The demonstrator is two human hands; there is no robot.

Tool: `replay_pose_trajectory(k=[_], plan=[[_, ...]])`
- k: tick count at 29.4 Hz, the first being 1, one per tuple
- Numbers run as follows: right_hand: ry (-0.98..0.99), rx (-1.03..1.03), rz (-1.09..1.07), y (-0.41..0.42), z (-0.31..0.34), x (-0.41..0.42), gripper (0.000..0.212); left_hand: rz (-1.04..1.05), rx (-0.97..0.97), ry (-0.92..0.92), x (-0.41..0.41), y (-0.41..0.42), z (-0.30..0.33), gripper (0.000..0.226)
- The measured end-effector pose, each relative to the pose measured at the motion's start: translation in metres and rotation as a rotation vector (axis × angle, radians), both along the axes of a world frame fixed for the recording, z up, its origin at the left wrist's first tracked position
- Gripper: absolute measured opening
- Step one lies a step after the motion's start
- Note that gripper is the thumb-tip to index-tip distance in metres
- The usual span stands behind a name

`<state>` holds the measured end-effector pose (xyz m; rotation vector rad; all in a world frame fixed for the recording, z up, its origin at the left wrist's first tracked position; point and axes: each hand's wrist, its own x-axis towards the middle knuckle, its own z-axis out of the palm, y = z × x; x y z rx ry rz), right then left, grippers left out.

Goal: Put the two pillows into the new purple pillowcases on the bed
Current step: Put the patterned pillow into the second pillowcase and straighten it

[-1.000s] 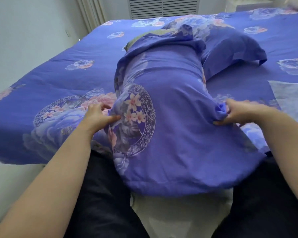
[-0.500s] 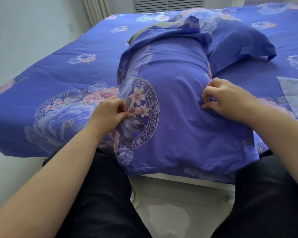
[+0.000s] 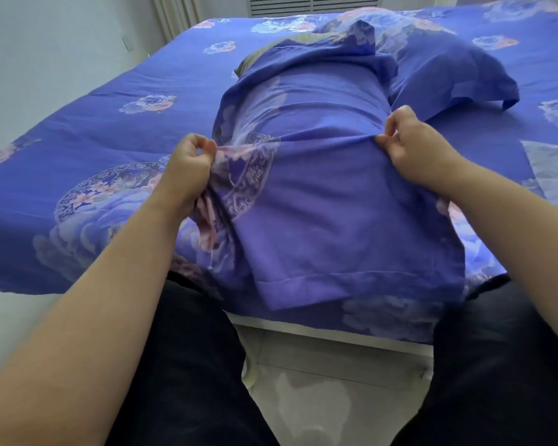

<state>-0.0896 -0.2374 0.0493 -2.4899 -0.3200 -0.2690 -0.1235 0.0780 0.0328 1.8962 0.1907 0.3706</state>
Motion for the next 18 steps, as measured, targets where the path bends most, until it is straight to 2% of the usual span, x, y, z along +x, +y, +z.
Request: replay_pose_trajectory(k=[1, 2, 5, 7, 8, 10, 12, 14, 16, 18], plan=[[0.032, 0.044, 0.011, -0.001, 0.003, 0.007, 0.015, -0.086, -0.101, 0.056, 0.006, 0.0, 0.003, 0.028], [0.063, 0.087, 0.031, -0.003, 0.004, 0.013, 0.016, -0.179, -0.121, 0.115, 0.011, 0.002, 0.004, 0.03], [0.289, 0.22, 0.192, -0.014, 0.01, 0.015, 0.021, -0.413, 0.17, 0.327, 0.01, 0.02, 0.005, 0.052], [0.48, 0.221, 0.299, -0.021, 0.014, 0.011, 0.022, -0.491, 0.332, 0.407, 0.008, 0.035, 0.002, 0.061], [0.493, 0.182, 0.313, -0.023, 0.015, 0.011, 0.025, -0.469, 0.349, 0.367, 0.008, 0.037, 0.001, 0.057], [0.322, 0.137, 0.239, -0.023, 0.012, 0.018, 0.022, -0.33, 0.284, 0.156, 0.006, 0.029, 0.002, 0.038], [0.055, 0.162, 0.112, -0.015, 0.009, 0.026, 0.01, -0.177, 0.27, -0.048, 0.01, 0.015, 0.004, 0.04], [-0.064, 0.272, 0.004, -0.008, 0.008, 0.035, 0.005, -0.104, 0.276, -0.109, 0.021, 0.004, 0.012, 0.043], [0.104, 0.509, 0.0, -0.009, 0.01, 0.046, 0.009, -0.191, 0.231, -0.019, 0.033, 0.0, 0.019, 0.035], [0.398, 0.699, 0.089, -0.014, 0.01, 0.055, 0.016, -0.325, 0.048, 0.133, 0.047, -0.003, 0.017, 0.018]])
